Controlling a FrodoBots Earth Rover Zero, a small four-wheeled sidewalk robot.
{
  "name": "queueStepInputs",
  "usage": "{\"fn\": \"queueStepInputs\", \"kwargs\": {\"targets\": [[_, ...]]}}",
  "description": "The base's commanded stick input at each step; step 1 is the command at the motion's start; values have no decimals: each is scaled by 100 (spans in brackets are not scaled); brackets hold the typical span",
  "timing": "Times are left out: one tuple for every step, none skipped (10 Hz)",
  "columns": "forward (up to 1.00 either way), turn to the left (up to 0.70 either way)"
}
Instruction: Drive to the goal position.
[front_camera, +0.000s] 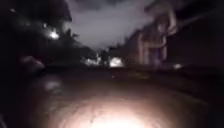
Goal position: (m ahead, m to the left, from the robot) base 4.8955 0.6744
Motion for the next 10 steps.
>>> {"fn": "queueStepInputs", "kwargs": {"targets": [[100,27],[100,27],[100,17],[100,1],[100,0],[100,18],[100,27],[100,27],[100,20],[100,1]]}}
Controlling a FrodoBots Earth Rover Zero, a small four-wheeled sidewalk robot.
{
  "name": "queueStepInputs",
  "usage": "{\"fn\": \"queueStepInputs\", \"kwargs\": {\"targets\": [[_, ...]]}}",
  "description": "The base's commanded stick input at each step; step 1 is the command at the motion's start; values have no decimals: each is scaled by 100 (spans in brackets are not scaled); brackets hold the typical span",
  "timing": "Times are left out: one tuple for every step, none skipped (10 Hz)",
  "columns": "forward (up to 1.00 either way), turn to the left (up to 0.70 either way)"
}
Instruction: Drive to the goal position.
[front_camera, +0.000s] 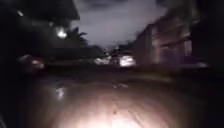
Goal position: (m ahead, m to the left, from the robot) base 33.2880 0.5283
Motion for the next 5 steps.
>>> {"fn": "queueStepInputs", "kwargs": {"targets": [[100,0],[100,0],[100,0],[97,0],[90,0]]}}
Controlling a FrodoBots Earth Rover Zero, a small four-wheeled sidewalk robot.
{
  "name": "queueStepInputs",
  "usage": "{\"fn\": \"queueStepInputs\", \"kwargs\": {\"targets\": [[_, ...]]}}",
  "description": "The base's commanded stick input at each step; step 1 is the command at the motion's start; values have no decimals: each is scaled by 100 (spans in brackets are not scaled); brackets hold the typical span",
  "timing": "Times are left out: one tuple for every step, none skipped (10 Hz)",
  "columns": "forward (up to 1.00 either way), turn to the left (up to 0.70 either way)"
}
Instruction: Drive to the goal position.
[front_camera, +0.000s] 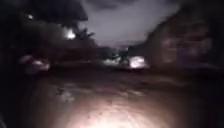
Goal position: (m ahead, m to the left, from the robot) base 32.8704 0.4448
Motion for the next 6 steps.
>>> {"fn": "queueStepInputs", "kwargs": {"targets": [[84,0],[78,0],[72,0],[50,0],[50,0],[50,0]]}}
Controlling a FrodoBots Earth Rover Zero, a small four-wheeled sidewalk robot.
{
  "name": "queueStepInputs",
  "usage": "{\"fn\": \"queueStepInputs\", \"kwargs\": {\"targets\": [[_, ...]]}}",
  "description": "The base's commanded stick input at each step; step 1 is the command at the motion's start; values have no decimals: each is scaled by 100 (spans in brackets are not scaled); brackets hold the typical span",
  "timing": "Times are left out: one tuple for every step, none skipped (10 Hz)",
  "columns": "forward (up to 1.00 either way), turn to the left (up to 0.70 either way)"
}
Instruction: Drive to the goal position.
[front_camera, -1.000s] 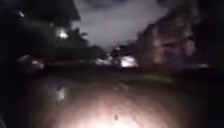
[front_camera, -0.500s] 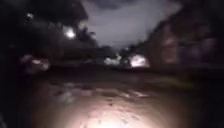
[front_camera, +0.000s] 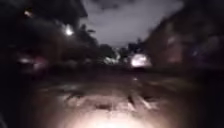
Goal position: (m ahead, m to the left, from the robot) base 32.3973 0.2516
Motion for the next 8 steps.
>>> {"fn": "queueStepInputs", "kwargs": {"targets": [[50,0],[50,0],[50,0],[50,0],[50,0],[50,0],[50,0],[50,0]]}}
